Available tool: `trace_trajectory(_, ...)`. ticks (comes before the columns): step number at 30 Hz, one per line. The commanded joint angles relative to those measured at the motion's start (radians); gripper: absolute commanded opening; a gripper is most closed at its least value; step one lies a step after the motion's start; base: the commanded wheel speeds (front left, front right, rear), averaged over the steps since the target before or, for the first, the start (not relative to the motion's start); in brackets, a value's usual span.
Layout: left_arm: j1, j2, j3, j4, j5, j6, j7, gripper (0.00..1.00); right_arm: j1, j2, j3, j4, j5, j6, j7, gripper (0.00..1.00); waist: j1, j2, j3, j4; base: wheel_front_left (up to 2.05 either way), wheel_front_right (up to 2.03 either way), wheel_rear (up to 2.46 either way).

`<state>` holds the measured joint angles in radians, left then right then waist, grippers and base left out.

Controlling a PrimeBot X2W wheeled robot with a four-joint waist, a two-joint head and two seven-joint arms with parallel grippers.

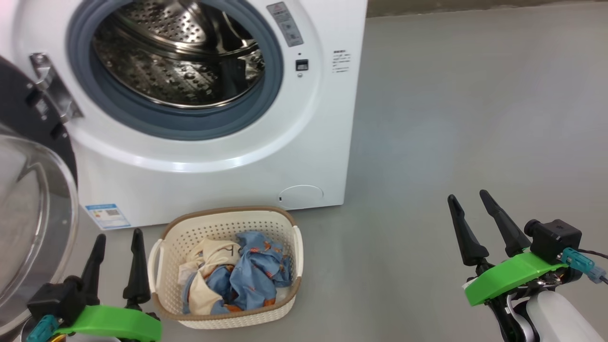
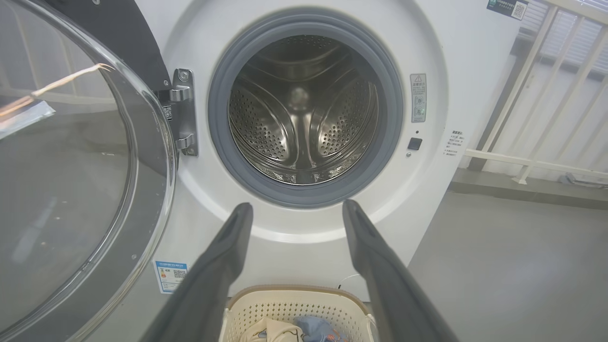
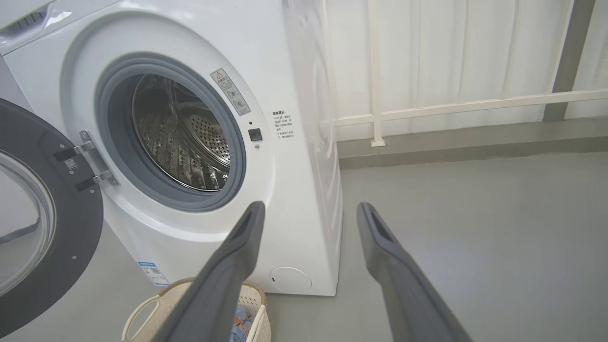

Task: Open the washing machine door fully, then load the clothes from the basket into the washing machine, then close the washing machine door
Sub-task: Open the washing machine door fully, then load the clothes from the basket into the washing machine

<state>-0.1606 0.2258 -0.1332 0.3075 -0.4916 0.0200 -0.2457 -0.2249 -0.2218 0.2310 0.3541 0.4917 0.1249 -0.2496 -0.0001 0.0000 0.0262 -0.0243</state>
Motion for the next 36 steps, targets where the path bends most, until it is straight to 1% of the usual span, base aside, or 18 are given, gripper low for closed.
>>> trace_trajectory(1,-0.012,0.017,0.038,-0.034,-0.002,0.008,-0.009,1.0,-0.012,-0.014,0.018,-0.027,-0.01,0.006,-0.012,1.0,0.0001,0.0,-0.002,-0.028,0.0,0.0,0.0)
trace_trajectory(9,0.011,0.008,0.041,-0.02,0.01,0.01,-0.013,1.0,-0.011,-0.021,0.007,-0.033,-0.013,0.006,-0.012,1.0,0.0001,0.0,-0.002,-0.043,0.0,0.0,0.0)
trace_trajectory(16,0.009,-0.003,0.036,-0.009,0.018,0.002,-0.015,1.0,-0.011,-0.022,0.002,-0.034,-0.018,0.006,-0.012,1.0,0.0001,0.0,-0.002,-0.032,0.0,0.0,0.0)
trace_trajectory(36,0.007,-0.008,0.034,0.004,0.038,-0.014,-0.016,1.0,-0.005,-0.022,0.006,-0.028,-0.018,0.006,-0.012,1.0,0.0001,0.0,-0.014,-0.013,0.0,0.0,0.0)
